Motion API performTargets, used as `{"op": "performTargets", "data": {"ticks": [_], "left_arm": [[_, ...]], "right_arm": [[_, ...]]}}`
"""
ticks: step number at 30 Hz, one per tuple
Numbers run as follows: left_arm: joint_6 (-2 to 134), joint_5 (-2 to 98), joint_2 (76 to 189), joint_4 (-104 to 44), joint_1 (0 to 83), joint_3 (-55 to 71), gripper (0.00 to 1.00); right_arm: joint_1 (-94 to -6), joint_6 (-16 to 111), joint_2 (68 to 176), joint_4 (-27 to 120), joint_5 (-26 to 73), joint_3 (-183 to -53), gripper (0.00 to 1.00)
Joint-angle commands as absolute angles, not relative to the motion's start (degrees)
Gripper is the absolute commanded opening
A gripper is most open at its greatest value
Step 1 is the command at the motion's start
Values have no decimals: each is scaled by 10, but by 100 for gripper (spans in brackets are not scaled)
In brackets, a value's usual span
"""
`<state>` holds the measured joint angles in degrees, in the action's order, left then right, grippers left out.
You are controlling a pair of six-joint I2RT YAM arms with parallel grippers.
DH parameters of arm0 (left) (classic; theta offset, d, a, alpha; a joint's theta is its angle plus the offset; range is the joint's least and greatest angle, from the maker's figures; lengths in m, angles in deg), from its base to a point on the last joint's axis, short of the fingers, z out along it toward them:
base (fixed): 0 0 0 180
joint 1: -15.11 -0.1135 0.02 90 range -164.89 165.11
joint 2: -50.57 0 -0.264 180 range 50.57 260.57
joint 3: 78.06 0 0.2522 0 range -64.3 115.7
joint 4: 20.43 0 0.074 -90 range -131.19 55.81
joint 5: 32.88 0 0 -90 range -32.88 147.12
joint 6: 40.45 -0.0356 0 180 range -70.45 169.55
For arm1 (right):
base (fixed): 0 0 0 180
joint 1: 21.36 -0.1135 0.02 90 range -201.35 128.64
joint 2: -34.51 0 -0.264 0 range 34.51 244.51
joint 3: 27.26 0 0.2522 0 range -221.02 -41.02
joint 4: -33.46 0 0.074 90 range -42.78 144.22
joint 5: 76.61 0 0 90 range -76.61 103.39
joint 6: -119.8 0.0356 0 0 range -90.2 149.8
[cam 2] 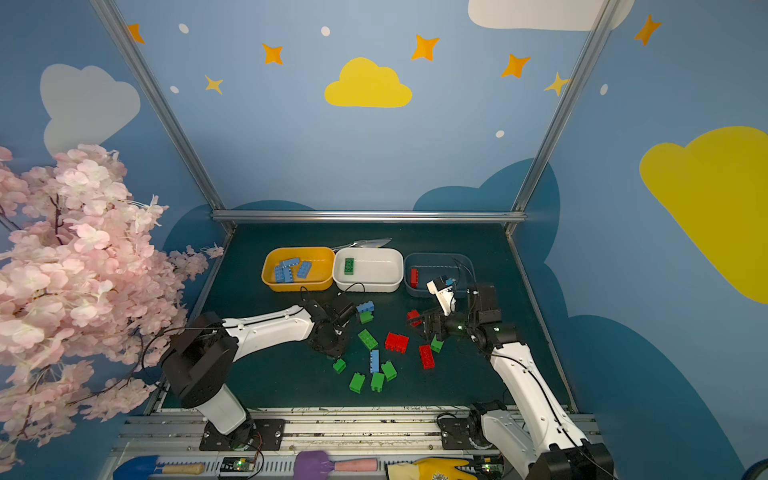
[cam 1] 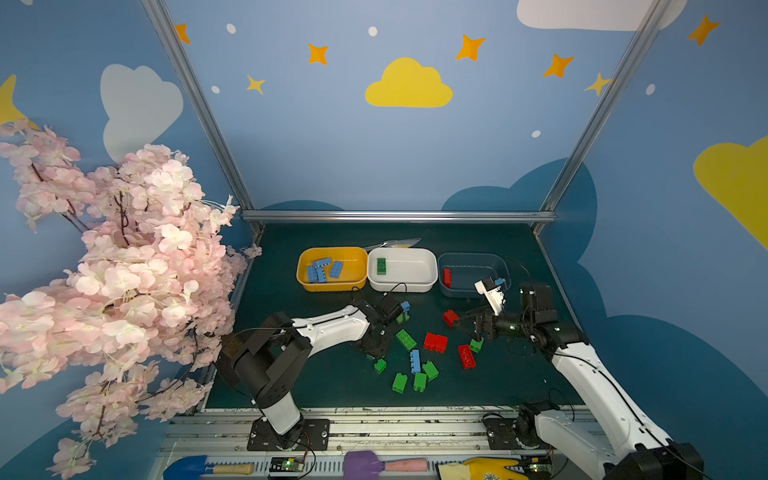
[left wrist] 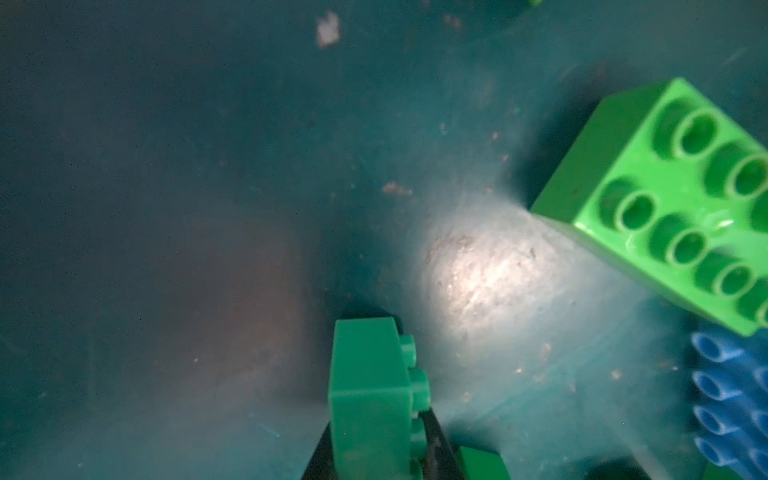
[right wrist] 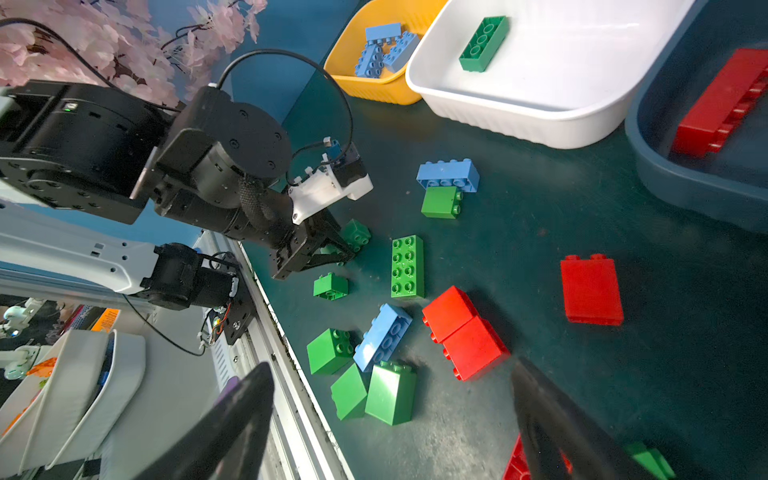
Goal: Sort the legos into containers by color
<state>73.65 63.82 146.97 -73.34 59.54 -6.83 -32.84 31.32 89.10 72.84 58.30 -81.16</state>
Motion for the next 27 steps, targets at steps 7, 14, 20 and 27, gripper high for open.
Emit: {"op": "performTargets", "data": {"ticks": [7,14,20,27], "left_arm": [[726,656,1446,-796,564,83,22],[708,637,1539,-764,500,258,23],[738,625,1657,-709,461,380,24],[744,644,1802,-744,444,540,24]], "right_arm": [[-320,320,877,725,562,-812,88],[-320,344,893,688,577,-816,88],[-321,351,903,681,583,-827,88],[-321,343,912,692,576,-838,88]]}}
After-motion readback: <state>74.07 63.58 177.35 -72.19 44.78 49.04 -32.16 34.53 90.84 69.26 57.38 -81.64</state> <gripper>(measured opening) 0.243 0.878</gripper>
